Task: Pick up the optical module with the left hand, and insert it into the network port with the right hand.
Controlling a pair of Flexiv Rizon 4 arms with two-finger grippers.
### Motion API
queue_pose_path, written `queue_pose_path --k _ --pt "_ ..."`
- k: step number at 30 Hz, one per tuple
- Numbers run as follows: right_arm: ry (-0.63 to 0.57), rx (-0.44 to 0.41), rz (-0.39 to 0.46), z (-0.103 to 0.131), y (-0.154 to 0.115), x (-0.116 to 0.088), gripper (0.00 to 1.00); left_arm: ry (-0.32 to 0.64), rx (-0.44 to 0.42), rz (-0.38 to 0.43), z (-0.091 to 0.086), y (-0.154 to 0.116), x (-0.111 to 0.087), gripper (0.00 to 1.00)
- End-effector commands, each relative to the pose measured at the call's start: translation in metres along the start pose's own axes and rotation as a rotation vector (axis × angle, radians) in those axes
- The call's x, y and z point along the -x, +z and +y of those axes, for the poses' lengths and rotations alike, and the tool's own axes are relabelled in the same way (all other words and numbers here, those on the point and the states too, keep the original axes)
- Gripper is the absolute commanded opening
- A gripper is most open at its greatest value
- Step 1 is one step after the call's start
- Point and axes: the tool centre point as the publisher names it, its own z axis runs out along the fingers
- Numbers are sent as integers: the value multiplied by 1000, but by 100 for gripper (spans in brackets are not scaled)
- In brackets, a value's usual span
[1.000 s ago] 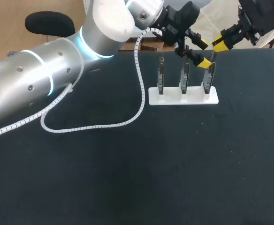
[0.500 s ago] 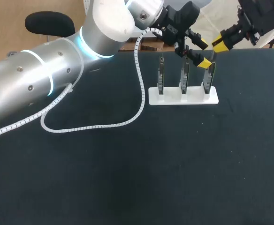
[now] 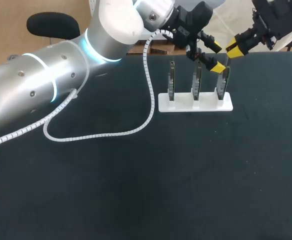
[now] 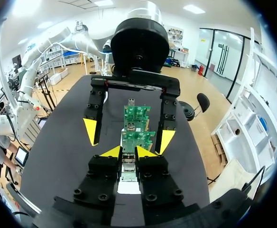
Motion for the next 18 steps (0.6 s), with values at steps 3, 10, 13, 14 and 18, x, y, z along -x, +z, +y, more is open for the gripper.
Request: queue_pose_path --k 3,10,13,14,18 --pt "6 6 1 -3 3 -2 0 2 3 0 -2 -1 -1 100" --pt "12 7 4 -3 4 -4 0 2 3 0 -2 -1 -1 100" --pt "14 5 4 -3 4 -4 0 2 3 0 -2 -1 -1 100" --pt "15 4 5 -3 4 -4 0 2 3 0 -2 -1 -1 100" --pt "23 4 8 -3 5 -6 0 2 3 0 -2 -1 -1 100"
